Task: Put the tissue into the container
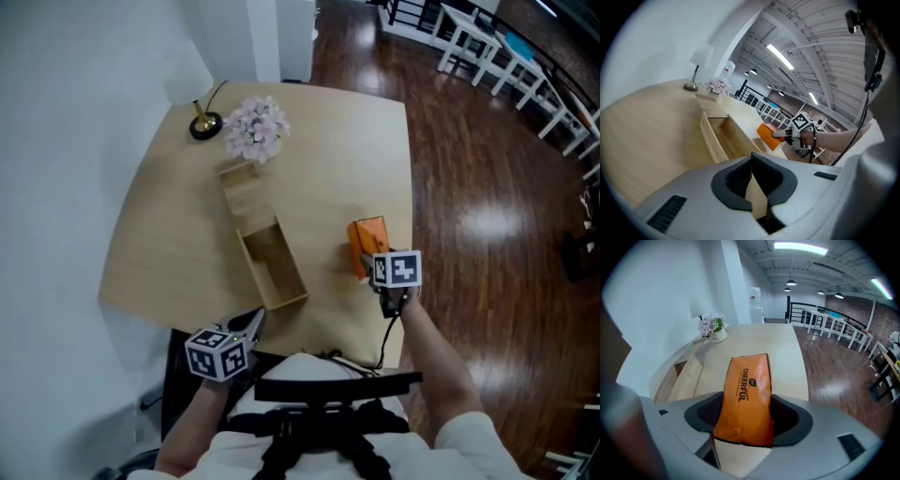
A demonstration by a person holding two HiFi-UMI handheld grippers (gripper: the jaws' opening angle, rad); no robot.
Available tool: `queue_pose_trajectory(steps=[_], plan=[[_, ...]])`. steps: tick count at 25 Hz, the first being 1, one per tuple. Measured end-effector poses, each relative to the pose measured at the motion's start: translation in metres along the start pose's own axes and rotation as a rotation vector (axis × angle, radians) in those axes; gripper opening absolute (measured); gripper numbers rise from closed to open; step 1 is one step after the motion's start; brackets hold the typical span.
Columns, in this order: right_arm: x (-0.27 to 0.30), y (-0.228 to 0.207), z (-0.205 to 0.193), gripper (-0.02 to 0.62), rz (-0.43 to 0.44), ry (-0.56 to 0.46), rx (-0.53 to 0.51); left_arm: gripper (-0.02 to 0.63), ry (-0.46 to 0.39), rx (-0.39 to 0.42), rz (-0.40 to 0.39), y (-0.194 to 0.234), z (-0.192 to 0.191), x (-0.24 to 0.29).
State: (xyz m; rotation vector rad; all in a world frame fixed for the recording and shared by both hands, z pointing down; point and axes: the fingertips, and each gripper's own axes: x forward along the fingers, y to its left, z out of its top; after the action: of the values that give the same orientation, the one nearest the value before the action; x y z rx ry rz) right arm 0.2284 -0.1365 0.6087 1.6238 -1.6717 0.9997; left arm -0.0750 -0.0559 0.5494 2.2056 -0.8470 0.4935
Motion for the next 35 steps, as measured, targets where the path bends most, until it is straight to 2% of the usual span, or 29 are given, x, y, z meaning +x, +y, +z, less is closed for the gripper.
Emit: queue_pose_trajectory(steps=[14, 21, 35], plan=[[-0.022, 0.022, -0.004, 0.316, -0.015, -0.040, 0.027, 0.002, -0.006, 0.014, -0.022, 0.015, -0.001, -0.013], [-0.041, 0.047, 0.009, 0.310, 0.008, -0.097, 0.021, 0.002, -0.007, 0.006, -0.026, 0.022, -0.003, -0.019], [-0.055, 0.084, 0.025, 0.302, 0.027, -0.134, -0.007, 0.002, 0.006, 0.027, -0.047, 0.034, 0.000, -0.025]])
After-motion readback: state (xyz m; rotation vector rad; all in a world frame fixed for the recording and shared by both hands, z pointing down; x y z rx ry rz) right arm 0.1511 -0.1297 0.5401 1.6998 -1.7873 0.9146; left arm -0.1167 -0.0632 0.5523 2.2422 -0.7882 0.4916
